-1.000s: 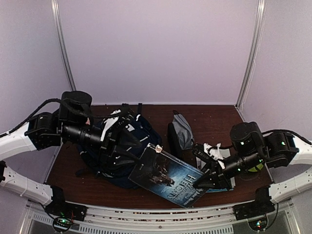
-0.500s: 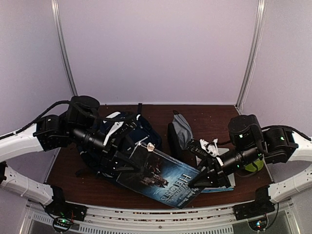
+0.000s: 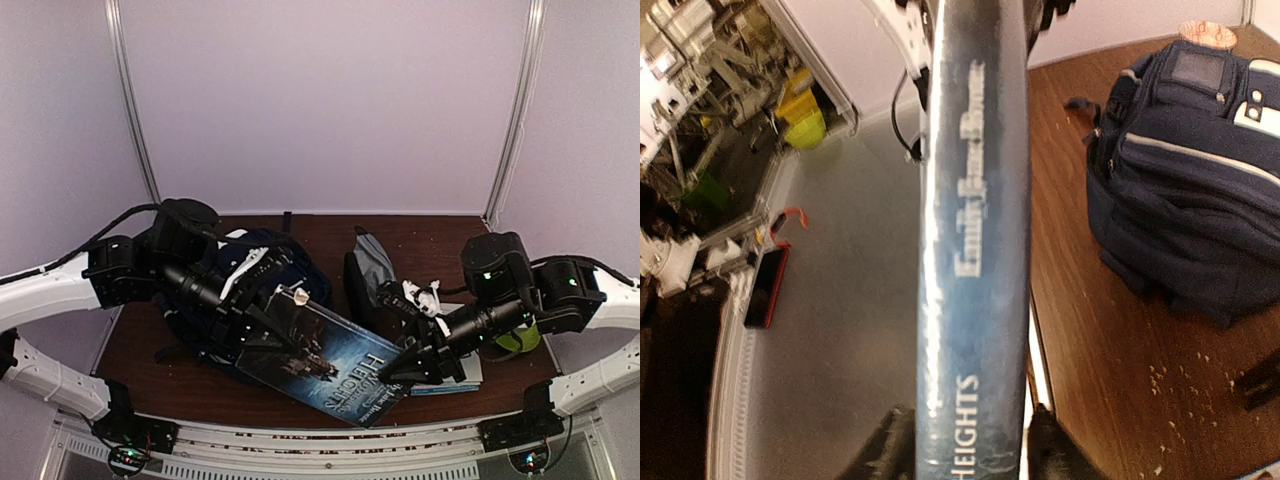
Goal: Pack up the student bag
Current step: Pick up the book from the center of the board.
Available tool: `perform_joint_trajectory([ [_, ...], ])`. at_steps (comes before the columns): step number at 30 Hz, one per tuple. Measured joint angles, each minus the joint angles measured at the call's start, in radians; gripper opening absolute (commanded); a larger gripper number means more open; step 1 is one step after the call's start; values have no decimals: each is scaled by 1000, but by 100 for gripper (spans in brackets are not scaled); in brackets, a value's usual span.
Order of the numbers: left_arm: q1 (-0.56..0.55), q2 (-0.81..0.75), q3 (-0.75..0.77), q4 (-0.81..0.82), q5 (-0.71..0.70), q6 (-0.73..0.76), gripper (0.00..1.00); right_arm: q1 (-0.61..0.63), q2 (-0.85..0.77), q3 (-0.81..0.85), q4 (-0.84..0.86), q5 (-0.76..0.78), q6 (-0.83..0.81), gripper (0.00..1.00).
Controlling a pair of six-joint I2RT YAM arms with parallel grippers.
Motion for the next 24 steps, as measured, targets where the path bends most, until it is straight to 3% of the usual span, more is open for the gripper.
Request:
perform_joint_trajectory([
  [3, -4, -44, -32, 28, -8, -42, 0, 1, -32, -23, 156, 19, 41, 67],
  [7, -6, -131, -89, 116, -39, -111, 0, 1, -116, -148, 391, 75, 154, 79],
  [12, -6, -196, -143, 251, -82, -187, 0, 2, -119, -277, 624, 118, 302, 79],
  [17, -6, -213, -217, 364, -121, -251, 0, 5, -116, -350, 810, 147, 414, 70],
  [24, -6, -241, -310, 495, -211, -343, 0, 15, -113, -369, 947, 171, 482, 75],
])
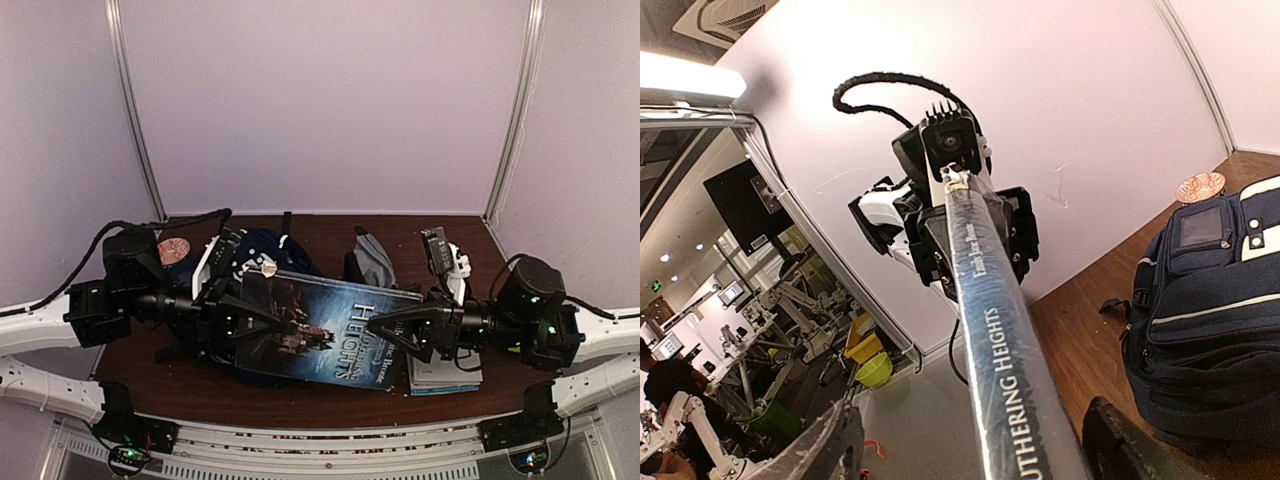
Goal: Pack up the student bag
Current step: Pick up the book from the center of the board.
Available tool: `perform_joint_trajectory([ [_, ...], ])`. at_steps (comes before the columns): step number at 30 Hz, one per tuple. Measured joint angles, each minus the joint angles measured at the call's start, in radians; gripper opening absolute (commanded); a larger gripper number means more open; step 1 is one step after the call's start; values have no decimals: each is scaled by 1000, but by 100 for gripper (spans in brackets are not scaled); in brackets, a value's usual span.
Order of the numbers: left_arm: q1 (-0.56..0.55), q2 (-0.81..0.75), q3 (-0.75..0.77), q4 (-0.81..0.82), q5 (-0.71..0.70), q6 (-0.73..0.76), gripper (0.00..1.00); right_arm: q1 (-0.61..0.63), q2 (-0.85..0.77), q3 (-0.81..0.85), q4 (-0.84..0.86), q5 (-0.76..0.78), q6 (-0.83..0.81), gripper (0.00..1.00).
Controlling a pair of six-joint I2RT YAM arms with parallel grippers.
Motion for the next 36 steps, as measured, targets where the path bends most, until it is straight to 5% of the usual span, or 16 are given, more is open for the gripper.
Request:
perform_joint_trajectory([
  [9, -5, -42, -87, 127, -42, -98, 0, 0, -18, -52, 60, 34, 27, 71],
  [21, -5, -53, -103, 246, -47, -163, 0, 0, -43, -92, 69, 40, 28, 29],
  [28, 1, -43, -103, 271, -21, -196, 0, 0, -34, -91, 106, 6, 23, 29],
  [32, 1, -27, -103, 273, -12, -211, 0, 0, -25, -89, 107, -10, 11, 5],
  [33, 1, -27, -103, 272, -11, -224, 9, -1, -25, -87, 104, -9, 1, 0],
  [36, 2, -27, -99, 267, -10, -225, 70, -3, -24, -81, 95, -11, -15, 0],
])
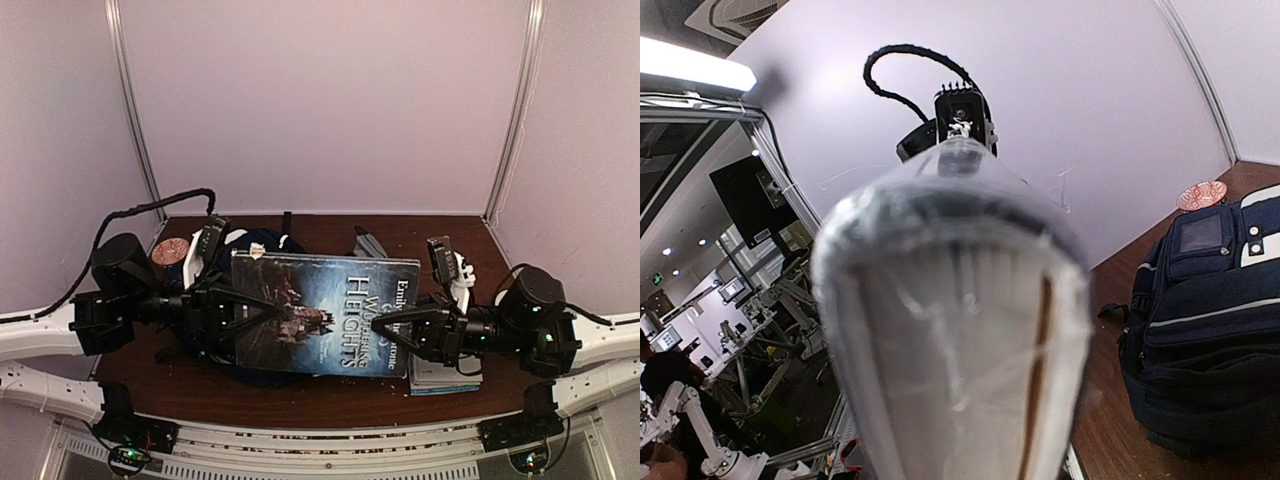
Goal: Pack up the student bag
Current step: Pick up the book from the center of the board.
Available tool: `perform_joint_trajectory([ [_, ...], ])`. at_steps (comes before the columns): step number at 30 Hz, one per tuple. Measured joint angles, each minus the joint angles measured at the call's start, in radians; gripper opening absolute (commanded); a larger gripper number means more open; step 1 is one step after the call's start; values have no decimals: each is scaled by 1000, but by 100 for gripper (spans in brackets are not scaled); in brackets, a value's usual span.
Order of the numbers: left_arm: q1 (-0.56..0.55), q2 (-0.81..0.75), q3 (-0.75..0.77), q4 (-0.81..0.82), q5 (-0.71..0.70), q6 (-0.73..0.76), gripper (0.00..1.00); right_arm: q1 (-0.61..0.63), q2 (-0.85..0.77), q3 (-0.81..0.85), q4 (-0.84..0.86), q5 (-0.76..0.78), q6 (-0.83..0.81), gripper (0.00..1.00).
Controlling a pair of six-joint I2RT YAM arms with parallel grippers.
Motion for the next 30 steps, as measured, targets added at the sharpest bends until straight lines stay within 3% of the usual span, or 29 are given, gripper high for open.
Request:
perform_joint_trajectory([
  [2, 0, -1, 5, -6, -6, 19, 94, 0, -1, 6, -13, 1, 0, 0],
  [3, -2, -5, 13, -16, -23, 31, 97, 1, -3, 8, -29, 0, -2, 0],
  [9, -3, -155, 54, -270, -269, 166, 98, 18, -138, 5, -292, 129, -53, 0],
  [13, -3, -202, 134, -549, -570, 232, 98, 10, -286, 5, -452, 332, -92, 0],
  [17, -5, -37, 240, -797, -762, 261, 96, 0, -357, 5, -555, 507, -114, 0],
  [21, -74, 265, 323, -962, -880, 286, 88, -6, -368, 5, -650, 594, -119, 0],
  [25, -122, 487, 386, -1047, -924, 328, 77, -6, -368, 3, -702, 614, -118, 0],
  [30, -123, 616, 461, -1070, -928, 380, 74, -6, -384, -11, -724, 616, -115, 0],
])
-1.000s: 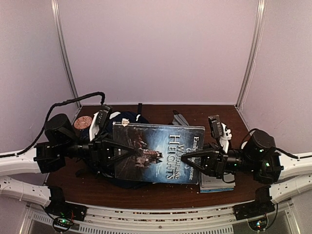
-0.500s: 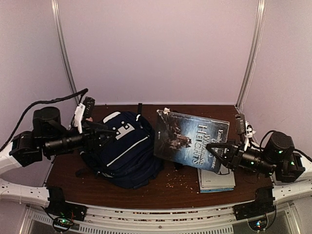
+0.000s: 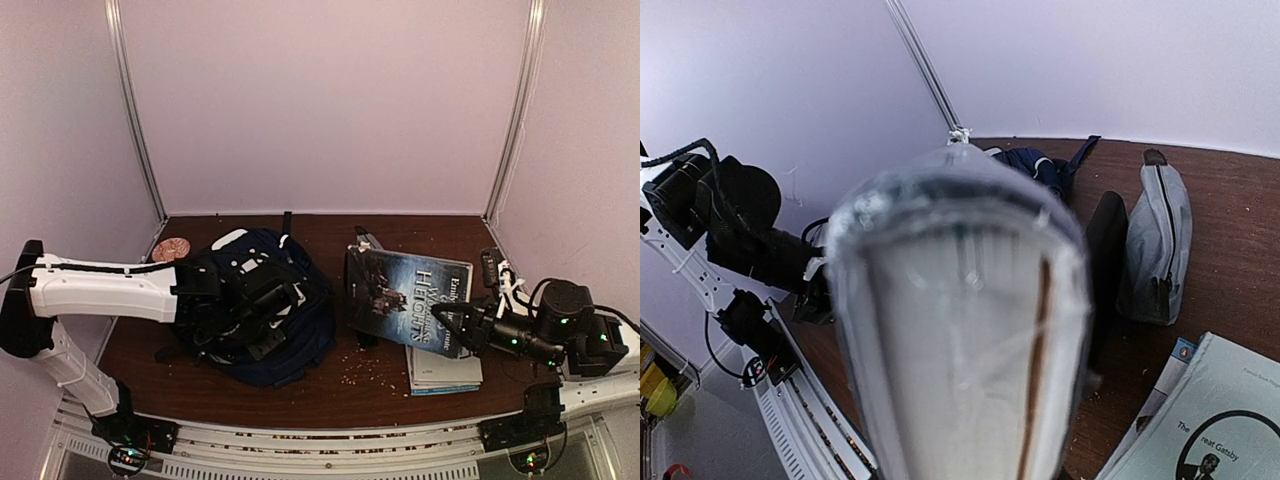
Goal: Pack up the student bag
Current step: Pick up the book from the center of the board, then place the book in the student bag.
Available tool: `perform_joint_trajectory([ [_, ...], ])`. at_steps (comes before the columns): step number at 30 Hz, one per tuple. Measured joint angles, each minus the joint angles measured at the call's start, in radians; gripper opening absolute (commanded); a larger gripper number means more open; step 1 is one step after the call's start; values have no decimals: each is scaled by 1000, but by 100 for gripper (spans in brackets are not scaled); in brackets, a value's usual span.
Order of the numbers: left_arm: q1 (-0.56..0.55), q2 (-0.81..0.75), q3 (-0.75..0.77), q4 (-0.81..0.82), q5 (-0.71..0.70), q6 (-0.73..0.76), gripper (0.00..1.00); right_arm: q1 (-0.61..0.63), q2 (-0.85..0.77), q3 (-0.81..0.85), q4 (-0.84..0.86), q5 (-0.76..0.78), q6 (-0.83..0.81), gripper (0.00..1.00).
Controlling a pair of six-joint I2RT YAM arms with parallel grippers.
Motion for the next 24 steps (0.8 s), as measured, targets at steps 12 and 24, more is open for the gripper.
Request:
perform_joint_trajectory([
  [12, 45, 122, 18, 25, 68, 43, 58, 0, -34, -12, -14, 14, 0, 0],
  [24, 59, 130, 18, 29, 106, 47, 0, 0, -35, -17, -16, 13, 4, 0],
])
